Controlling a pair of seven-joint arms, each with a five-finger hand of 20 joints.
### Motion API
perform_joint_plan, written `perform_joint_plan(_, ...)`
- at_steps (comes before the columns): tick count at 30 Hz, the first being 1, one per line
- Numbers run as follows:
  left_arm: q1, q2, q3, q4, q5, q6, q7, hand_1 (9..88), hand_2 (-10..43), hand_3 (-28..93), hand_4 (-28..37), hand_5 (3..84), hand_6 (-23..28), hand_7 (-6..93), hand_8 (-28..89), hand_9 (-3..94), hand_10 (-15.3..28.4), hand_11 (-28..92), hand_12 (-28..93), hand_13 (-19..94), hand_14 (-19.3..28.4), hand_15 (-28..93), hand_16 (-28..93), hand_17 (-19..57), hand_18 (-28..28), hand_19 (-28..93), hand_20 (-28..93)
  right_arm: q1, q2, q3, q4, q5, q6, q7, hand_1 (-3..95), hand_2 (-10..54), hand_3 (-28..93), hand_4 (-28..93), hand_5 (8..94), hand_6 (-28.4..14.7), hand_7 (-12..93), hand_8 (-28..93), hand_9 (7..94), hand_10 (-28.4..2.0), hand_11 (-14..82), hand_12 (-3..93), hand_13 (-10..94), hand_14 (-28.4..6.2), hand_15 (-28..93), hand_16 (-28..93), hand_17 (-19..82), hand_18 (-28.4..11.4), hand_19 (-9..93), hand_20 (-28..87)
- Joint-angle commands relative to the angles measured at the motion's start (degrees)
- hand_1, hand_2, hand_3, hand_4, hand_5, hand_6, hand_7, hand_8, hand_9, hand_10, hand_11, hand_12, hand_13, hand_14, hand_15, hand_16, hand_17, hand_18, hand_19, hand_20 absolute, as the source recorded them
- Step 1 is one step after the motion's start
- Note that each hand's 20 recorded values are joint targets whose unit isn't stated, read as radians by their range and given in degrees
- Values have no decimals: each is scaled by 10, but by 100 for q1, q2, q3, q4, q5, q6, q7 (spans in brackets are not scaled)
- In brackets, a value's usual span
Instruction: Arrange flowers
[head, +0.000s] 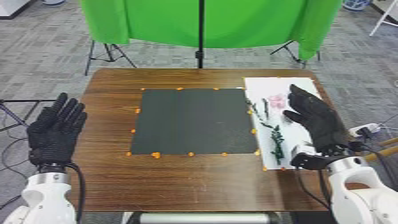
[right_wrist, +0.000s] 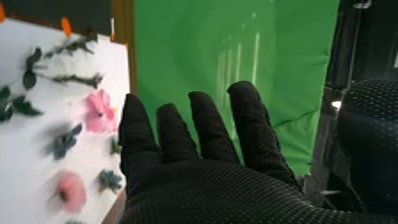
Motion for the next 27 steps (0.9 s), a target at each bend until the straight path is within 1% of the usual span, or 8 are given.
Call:
perform_joint_plan(1,52,2,76,32,-40,-34,41,287,114,784,-283,409,83,59,-91,332,134,136,34,231,119,195,-79,-74,115,293,73,311,103,-135,111,-84,142,30,110,68,842,-283,337,-40,86,-110,293,-147,17,89,188,-146,15,123,86,-137,206,106)
perform_joint_plan(9,97,0,65,4,-58,-37,85,287,113,784,-283,409,83,58,-91,332,133,134,35,231,119,195,-79,-74,116,290,73,385,154,-144,122,-437,105,93,119,56,846,-282,344,-42,91,-111,294,-147,20,90,202,-148,15,136,90,-144,217,107)
perform_joint_plan(15,139,1,54,-30,-87,1,126,287,114,784,-283,410,83,59,-91,334,133,137,37,232,121,196,-78,-73,116,289,74,382,426,-261,15,-3089,322,239,216,-92,836,-282,362,-62,93,-109,324,-179,42,109,316,-165,82,201,118,-182,392,167)
perform_joint_plan(18,150,5,51,-43,-115,43,154,287,113,785,-283,411,84,60,-90,335,135,139,38,233,122,198,-77,-73,116,288,74,274,633,-361,-48,-4589,743,318,292,-95,828,-282,422,-51,127,-130,394,-163,72,116,394,-140,200,210,140,-187,507,190)
perform_joint_plan(21,154,10,59,-59,-155,102,175,287,113,785,-283,413,85,61,-90,336,135,142,40,236,123,202,-75,-72,115,286,74,150,871,-543,-104,-5721,1352,832,332,-95,816,-283,501,-42,153,-146,478,-145,122,132,460,-116,370,186,179,-190,646,223)
perform_joint_plan(23,146,10,62,-69,-197,155,176,288,113,785,-283,414,85,63,-89,339,135,146,42,238,124,207,-74,-72,116,287,75,162,1073,-754,-149,-6139,1588,1646,334,-95,794,-283,579,-33,190,-155,564,-144,247,170,507,-124,567,189,211,-203,741,262)
perform_joint_plan(25,155,4,62,-80,-272,172,204,288,114,784,-283,417,87,64,-88,343,137,150,44,242,131,216,-71,-72,116,289,77,133,1164,-780,-187,-6389,1478,2067,333,-95,764,-283,658,-24,255,-163,622,-156,415,228,540,-141,718,226,240,-225,816,314)
perform_joint_plan(27,158,11,61,-80,-274,180,204,289,114,785,-283,419,88,63,-88,346,137,153,47,242,134,223,-71,-73,116,291,78,256,1277,-890,-192,-6849,859,2446,326,-95,751,-283,684,-24,316,-171,630,-163,473,252,556,-147,754,245,256,-234,843,341)
